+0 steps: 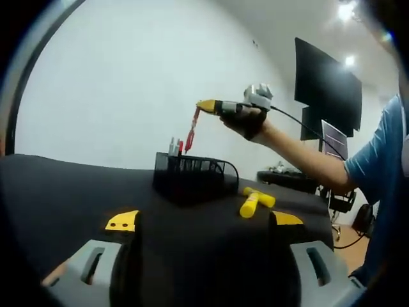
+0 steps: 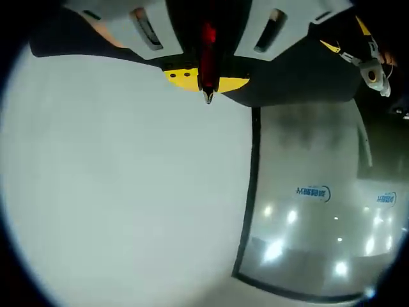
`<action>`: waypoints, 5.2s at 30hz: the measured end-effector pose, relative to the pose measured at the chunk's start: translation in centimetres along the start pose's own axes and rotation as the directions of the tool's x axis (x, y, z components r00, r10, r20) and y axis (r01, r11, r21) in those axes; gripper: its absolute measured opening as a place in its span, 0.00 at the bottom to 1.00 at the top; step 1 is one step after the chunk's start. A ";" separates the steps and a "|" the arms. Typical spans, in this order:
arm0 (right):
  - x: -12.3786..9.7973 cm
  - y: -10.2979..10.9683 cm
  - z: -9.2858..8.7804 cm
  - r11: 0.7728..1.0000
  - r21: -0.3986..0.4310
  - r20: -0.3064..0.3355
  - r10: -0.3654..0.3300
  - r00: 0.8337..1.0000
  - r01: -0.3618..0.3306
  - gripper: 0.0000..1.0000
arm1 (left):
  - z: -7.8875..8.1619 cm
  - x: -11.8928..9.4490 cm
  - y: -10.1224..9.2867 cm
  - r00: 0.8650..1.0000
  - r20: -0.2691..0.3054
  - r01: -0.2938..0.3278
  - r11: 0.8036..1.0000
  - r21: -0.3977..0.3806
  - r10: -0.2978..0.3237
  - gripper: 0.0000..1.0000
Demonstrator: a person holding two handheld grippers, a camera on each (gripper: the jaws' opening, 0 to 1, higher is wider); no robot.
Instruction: Pick up pens and glue sticks and place them into the holder.
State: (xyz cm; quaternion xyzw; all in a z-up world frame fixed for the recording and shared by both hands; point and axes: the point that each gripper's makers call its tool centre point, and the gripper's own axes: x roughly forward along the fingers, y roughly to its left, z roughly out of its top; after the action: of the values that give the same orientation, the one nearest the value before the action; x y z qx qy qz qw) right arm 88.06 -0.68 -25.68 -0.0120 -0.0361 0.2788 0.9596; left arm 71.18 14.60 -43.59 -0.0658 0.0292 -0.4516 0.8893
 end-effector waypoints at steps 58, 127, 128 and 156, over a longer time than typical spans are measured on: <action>-1.6 0.5 -6.9 0.997 0.073 -0.073 -0.028 0.997 0.033 0.07 | -0.2 0.0 0.2 1.000 -0.011 -0.006 1.000 0.004 0.006 0.80; -17.4 5.3 -20.6 0.562 -0.234 -0.930 0.107 0.350 -0.794 0.23 | -0.6 0.0 0.7 0.999 -0.030 -0.033 0.999 -0.008 0.032 0.75; -17.3 5.3 -20.6 0.556 -0.231 -0.933 0.105 0.344 -0.798 0.22 | -0.6 0.0 0.7 0.999 -0.030 -0.034 0.999 -0.008 0.033 0.75; -16.8 6.4 -21.6 0.548 -0.166 -0.920 0.213 0.329 -0.820 0.17 | -0.9 0.1 1.1 0.997 -0.050 -0.054 0.999 -0.006 0.054 0.72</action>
State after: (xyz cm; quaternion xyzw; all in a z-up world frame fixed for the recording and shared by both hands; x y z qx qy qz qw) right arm 72.11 -4.36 -48.52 -0.4641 0.3322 0.5226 0.6333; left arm 72.05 15.12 -44.64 -0.0571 0.0551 -0.4290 0.8998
